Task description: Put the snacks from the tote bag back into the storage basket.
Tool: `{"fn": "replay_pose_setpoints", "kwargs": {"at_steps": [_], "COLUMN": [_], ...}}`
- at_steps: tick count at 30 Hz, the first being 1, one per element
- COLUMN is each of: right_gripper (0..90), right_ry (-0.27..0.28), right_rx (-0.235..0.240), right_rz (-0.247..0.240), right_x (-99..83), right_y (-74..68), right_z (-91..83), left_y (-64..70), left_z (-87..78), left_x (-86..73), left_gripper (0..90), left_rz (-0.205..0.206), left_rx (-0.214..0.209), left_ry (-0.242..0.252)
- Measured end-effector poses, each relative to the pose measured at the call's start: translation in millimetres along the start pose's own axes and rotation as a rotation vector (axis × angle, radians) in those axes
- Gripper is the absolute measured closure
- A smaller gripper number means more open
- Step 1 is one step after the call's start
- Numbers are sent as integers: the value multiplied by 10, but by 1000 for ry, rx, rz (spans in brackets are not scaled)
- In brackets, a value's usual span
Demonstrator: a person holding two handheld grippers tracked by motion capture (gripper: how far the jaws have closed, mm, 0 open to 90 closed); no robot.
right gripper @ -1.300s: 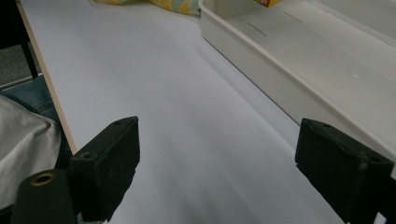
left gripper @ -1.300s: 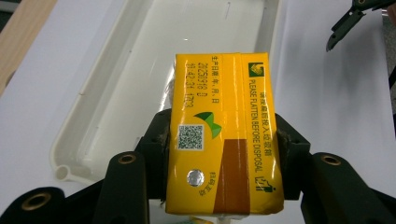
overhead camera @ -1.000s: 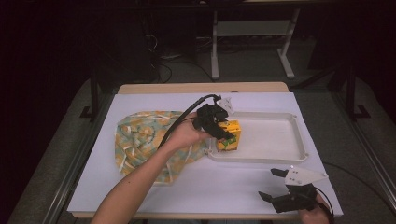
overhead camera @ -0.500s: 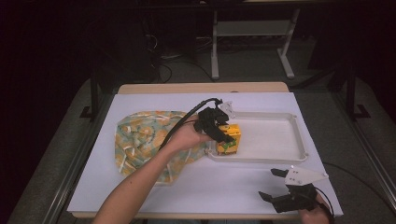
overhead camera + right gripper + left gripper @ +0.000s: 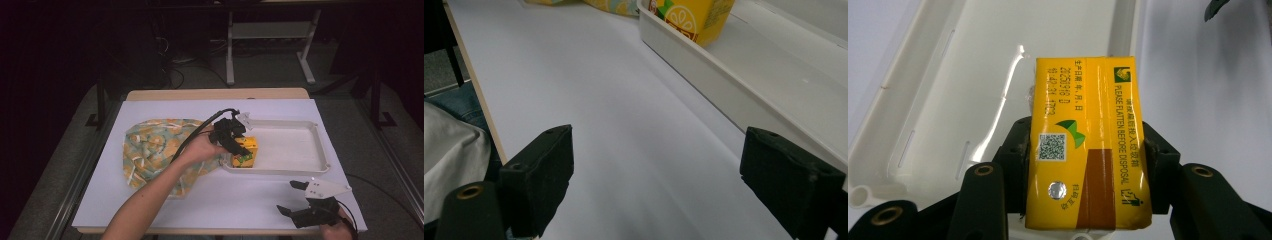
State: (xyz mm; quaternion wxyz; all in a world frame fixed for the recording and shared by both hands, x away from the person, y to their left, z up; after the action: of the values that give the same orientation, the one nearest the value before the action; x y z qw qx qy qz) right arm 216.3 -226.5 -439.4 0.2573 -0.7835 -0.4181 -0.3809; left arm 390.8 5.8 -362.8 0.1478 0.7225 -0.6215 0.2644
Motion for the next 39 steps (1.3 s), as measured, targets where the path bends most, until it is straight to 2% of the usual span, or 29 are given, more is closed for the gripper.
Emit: {"fn": "replay_pose_setpoints", "kwargs": {"at_steps": [6, 16, 17, 20, 25, 30, 33, 39], "right_gripper": [135, 135, 135, 135, 135, 134, 135, 134], "right_ry": [0, 4, 4, 2, 0, 0, -1, 0], "right_rx": [1, 3, 3, 3, 4, 3, 4, 5], "right_rz": [1, 0, 0, -5, -4, -10, -5, -7], "right_x": [0, 3, 3, 2, 6, 8, 4, 5], "right_y": [-2, -10, -11, -9, -13, -13, -15, -15], "right_z": [-1, -5, -6, -6, 2, 6, 2, 3], "left_y": [-13, 4, 3, -6, 4, 18, 30, 28], "left_z": [29, 118, 117, 118, 109, 109, 107, 108], "left_x": [-4, -33, -45, -70, -99, -114, -120, -140], "left_gripper": [503, 503, 502, 502, 501, 500, 500, 499], "left_rz": [-5, 21, 19, 18, 58, 69, 93, 97], "left_rx": [7, 1, 2, -9, -3, -4, -4, -12], "left_ry": [-3, -29, -11, -10, -15, -6, -3, 12]}}
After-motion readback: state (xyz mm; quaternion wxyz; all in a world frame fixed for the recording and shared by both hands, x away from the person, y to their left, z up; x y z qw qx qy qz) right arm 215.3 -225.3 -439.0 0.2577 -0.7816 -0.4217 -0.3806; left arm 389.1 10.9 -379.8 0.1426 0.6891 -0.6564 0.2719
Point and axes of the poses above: each handheld gripper's, and its own axes: z roughly forward along the jaws, x roughly out of its top, y roughly to its right, the point moved 2 cm from there along z, roughly forward along the jaws, and after that the axes turned 8 degrees about x, right-handed, at the moved point
